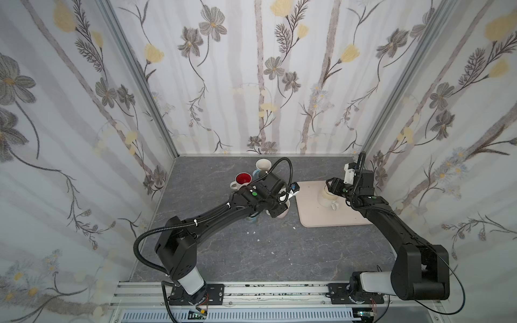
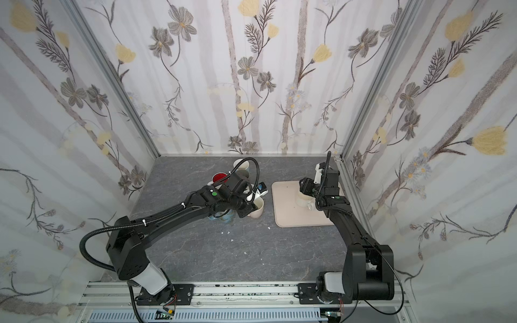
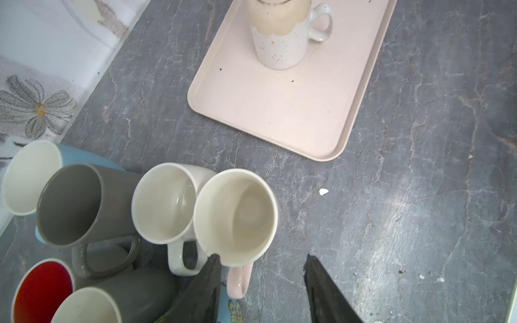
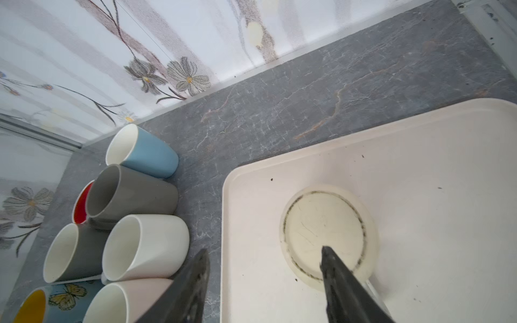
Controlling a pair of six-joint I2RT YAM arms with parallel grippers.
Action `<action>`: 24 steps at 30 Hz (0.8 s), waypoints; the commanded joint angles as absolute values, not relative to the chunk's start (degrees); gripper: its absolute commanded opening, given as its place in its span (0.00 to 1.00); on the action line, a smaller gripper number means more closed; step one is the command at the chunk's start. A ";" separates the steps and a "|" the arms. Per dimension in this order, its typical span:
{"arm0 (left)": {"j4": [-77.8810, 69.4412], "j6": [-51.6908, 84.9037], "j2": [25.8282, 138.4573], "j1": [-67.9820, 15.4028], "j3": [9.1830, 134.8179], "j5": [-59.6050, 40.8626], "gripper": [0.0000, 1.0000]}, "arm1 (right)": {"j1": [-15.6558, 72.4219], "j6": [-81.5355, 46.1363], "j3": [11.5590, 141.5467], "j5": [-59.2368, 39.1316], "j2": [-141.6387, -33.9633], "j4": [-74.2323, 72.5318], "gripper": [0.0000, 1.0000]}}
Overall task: Turn the mug right side up
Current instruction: 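Open left gripper off pink mug while right gripper moves over speckled mug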
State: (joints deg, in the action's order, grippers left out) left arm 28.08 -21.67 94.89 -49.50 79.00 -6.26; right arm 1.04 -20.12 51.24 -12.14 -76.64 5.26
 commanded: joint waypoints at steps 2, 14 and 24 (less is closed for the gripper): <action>24.52 -19.93 96.92 -51.13 79.99 -7.78 0.49 | 1.38 -14.59 48.58 -5.27 -74.82 13.19 0.62; 25.49 -19.72 100.17 -53.22 83.23 -7.21 0.50 | 2.39 -8.36 47.70 0.79 -79.11 15.56 0.60; 26.27 -19.34 99.70 -53.37 82.44 -5.94 0.51 | 4.88 -7.14 52.17 -0.13 -88.56 14.55 0.57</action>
